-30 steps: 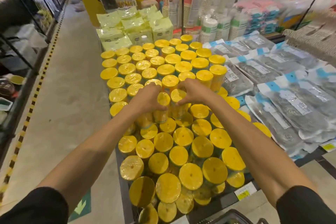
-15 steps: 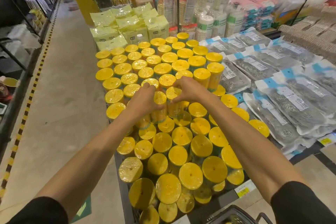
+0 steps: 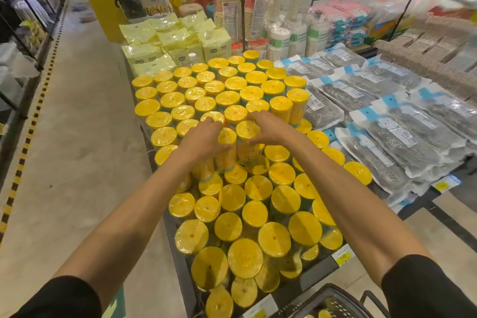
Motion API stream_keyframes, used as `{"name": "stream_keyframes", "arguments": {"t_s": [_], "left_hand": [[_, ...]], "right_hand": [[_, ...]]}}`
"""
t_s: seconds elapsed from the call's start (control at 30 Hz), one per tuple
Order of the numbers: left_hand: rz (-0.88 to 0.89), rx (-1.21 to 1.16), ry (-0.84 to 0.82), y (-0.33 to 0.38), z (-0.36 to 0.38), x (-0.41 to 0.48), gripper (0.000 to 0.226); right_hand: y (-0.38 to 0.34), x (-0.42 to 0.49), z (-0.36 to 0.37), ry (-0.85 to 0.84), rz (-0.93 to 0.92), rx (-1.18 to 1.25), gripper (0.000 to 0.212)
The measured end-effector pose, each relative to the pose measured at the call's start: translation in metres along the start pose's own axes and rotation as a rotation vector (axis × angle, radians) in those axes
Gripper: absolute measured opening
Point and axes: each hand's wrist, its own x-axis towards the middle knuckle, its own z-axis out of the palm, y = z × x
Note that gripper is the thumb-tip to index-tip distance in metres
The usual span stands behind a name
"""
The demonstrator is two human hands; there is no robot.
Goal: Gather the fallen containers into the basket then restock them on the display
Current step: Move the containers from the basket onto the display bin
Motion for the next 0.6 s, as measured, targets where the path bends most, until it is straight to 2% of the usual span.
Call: {"name": "stream_keyframes", "arguments": {"t_s": [0.2,0.3,0.47,0.6], "left_hand": [[0.157,0.073,0.042,0.01,-0.013,-0.016,0.046],[0.249,0.07,0.046,0.026,-0.012,-0.031,0.04],[0.404,0.205,-0.027,0.046,0.003,-0.06,0.045],[0.557,0.332,-0.095,0.064,0.019,-0.083,0.052]], "right_hand": [[0.0,-0.046,-0.008,0.007,0.088,-0.063,0.054],[-0.006,-0.085,-0.008,0.032,0.099,-0.111,0.052],[-0.018,-0.151,0.005,0.009,0.306,-0.215,0.05],[-0.025,-0.218,0.033,0.03,0.445,-0.211,0.059]]}}
